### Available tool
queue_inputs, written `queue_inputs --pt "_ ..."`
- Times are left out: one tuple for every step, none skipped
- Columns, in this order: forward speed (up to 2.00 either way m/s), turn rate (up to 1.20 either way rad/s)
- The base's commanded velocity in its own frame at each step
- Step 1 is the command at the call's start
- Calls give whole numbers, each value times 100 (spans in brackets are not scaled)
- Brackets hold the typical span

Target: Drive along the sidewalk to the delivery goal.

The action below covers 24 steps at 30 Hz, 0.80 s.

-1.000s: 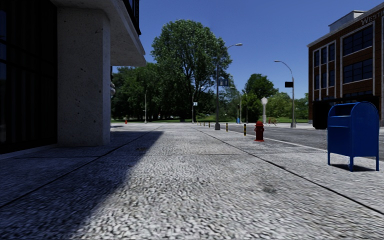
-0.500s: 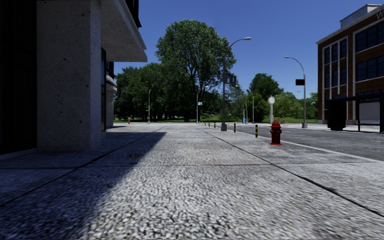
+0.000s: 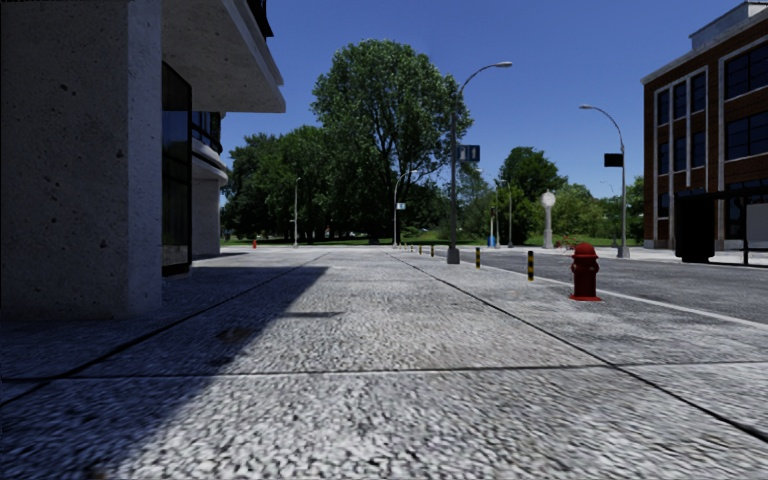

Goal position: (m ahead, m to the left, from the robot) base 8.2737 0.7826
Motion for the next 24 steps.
queue_inputs --pt "200 0" --pt "200 0" --pt "200 0" --pt "200 0" --pt "200 0" --pt "200 0" --pt "200 0" --pt "200 0" --pt "200 0" --pt "200 0" --pt "200 0" --pt "200 0" --pt "200 0" --pt "200 0" --pt "200 0" --pt "200 0" --pt "200 0" --pt "200 0" --pt "200 0" --pt "200 0" --pt "200 0" --pt "200 0" --pt "200 0" --pt "200 0"
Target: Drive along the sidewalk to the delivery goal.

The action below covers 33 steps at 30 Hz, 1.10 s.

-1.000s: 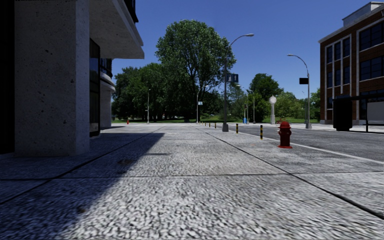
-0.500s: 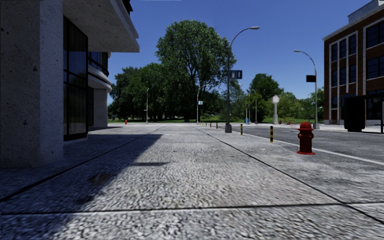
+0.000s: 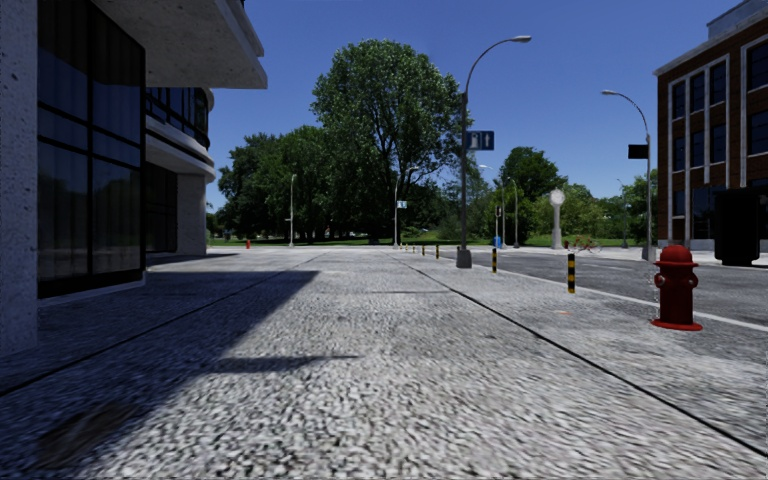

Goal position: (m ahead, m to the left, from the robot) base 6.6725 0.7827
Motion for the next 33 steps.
queue_inputs --pt "200 0" --pt "200 0" --pt "200 0" --pt "200 0" --pt "200 0" --pt "200 0" --pt "200 0" --pt "200 0" --pt "200 0" --pt "200 0" --pt "200 5" --pt "200 5" --pt "200 10" --pt "200 12" --pt "200 13" --pt "200 13" --pt "200 15" --pt "200 17" --pt "200 18" --pt "200 18" --pt "200 19" --pt "200 19" --pt "200 19" --pt "200 19" --pt "200 19" --pt "200 20" --pt "200 26" --pt "200 26" --pt "200 27" --pt "200 28" --pt "200 28" --pt "200 28" --pt "200 28"
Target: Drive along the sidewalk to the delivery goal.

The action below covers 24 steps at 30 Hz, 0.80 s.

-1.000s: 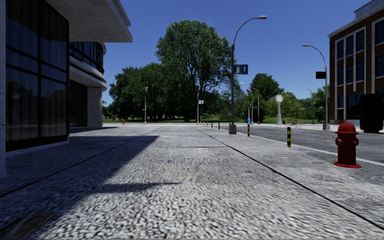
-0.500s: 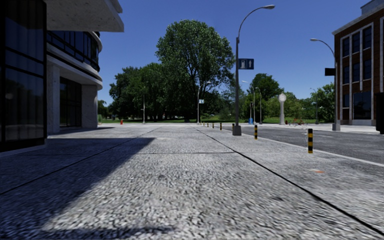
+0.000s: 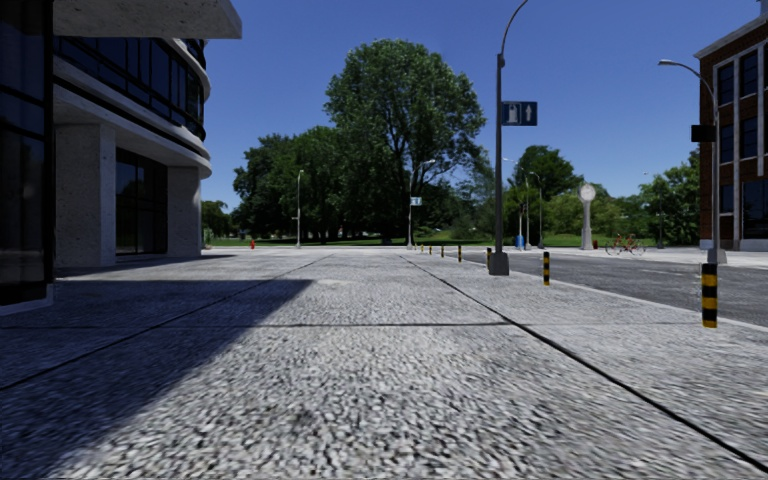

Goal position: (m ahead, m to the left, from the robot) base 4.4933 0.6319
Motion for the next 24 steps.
queue_inputs --pt "200 28" --pt "200 28" --pt "200 28" --pt "200 28" --pt "200 28" --pt "200 28" --pt "200 28" --pt "200 27" --pt "200 0" --pt "200 0" --pt "200 0" --pt "200 0" --pt "200 0" --pt "200 0" --pt "200 0" --pt "200 0" --pt "200 0" --pt "200 0" --pt "200 0" --pt "200 0" --pt "200 0" --pt "200 0" --pt "200 0" --pt "200 0"
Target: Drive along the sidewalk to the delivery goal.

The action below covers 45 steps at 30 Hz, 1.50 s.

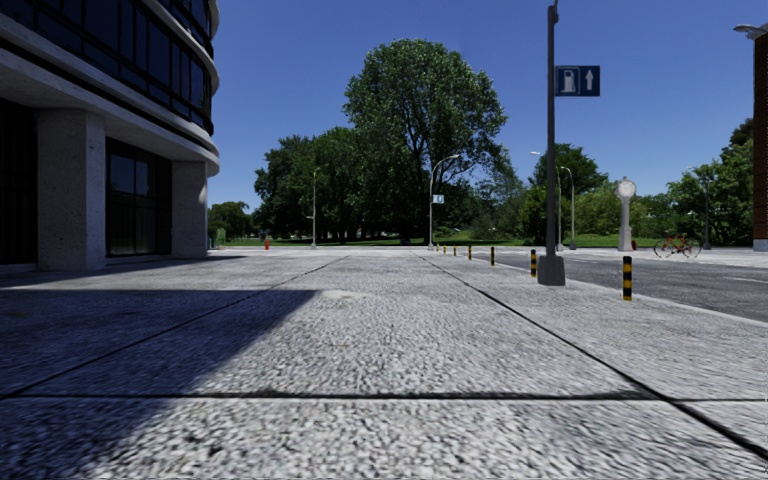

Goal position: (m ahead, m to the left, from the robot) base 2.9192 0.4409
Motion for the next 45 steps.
queue_inputs --pt "200 0" --pt "200 0" --pt "200 0" --pt "200 0" --pt "200 0" --pt "200 0" --pt "200 0" --pt "200 0" --pt "200 0" --pt "200 0" --pt "200 0" --pt "200 0" --pt "200 0" --pt "200 0" --pt "200 0" --pt "200 0" --pt "200 0" --pt "200 0" --pt "200 0" --pt "200 0" --pt "200 0" --pt "200 0" --pt "200 0" --pt "200 0" --pt "200 0" --pt "200 0" --pt "200 0" --pt "191 0" --pt "114 0" --pt "114 0" --pt "83 0" --pt "39 0" --pt "4 0" --pt "4 0" --pt "0 0" --pt "0 0" --pt "0 0" --pt "0 0" --pt "0 0" --pt "0 0" --pt "0 0" --pt "0 0" --pt "0 0" --pt "0 0" --pt "0 0"
